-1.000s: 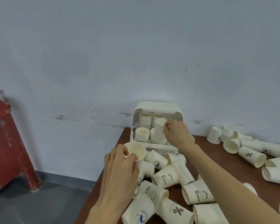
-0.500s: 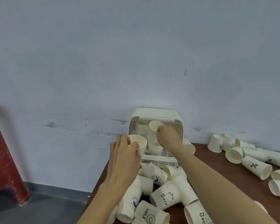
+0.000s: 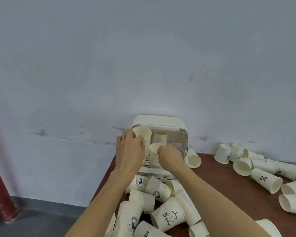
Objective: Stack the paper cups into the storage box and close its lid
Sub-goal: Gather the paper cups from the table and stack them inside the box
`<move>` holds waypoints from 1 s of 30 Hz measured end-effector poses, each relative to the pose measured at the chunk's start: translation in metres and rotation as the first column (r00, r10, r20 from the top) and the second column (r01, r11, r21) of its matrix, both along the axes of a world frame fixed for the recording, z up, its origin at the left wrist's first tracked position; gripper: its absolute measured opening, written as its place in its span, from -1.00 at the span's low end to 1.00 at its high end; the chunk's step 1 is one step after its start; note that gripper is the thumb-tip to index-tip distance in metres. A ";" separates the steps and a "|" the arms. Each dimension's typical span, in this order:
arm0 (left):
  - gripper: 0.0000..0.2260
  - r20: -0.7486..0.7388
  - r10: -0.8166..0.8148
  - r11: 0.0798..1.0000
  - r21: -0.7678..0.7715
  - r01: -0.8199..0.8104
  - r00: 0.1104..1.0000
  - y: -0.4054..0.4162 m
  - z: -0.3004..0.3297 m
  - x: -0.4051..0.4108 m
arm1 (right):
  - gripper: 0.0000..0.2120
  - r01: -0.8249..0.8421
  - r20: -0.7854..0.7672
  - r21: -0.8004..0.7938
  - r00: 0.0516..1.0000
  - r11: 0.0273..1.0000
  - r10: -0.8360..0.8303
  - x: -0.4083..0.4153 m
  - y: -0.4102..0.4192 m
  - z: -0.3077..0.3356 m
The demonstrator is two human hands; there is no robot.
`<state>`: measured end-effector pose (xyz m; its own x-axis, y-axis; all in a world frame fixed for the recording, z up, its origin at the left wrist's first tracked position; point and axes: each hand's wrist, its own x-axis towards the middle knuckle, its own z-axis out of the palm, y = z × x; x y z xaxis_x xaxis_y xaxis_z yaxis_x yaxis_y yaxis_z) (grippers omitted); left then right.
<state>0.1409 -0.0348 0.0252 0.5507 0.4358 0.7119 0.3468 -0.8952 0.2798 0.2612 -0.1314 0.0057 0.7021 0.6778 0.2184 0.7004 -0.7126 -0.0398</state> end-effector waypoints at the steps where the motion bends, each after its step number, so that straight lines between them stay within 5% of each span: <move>1: -0.89 0.005 0.004 1.000 0.009 -0.005 1.000 0.004 -0.001 0.005 | -0.81 -0.001 -0.010 -0.007 1.000 1.000 0.001 0.000 -0.001 -0.004; 9: -0.94 -0.059 0.017 0.998 0.059 -0.014 0.998 0.026 -0.017 0.035 | -0.82 -0.017 -0.013 -0.016 1.000 1.000 0.017 -0.001 -0.003 -0.024; 22: -0.76 -0.552 0.111 0.990 0.130 -0.046 0.827 0.034 -0.052 0.040 | -0.78 -0.037 -0.060 -0.070 0.998 0.997 0.033 -0.011 -0.009 -0.032; 26: -0.69 -0.649 0.089 0.996 0.069 -0.057 0.755 0.027 -0.052 0.029 | -0.63 -0.052 -0.065 -0.056 0.997 0.997 0.048 -0.017 -0.013 -0.029; 30: -0.61 -0.626 0.063 0.997 0.002 -0.079 0.777 0.018 -0.049 0.013 | -0.42 -0.058 -0.059 0.002 0.997 0.998 0.058 -0.027 -0.024 -0.022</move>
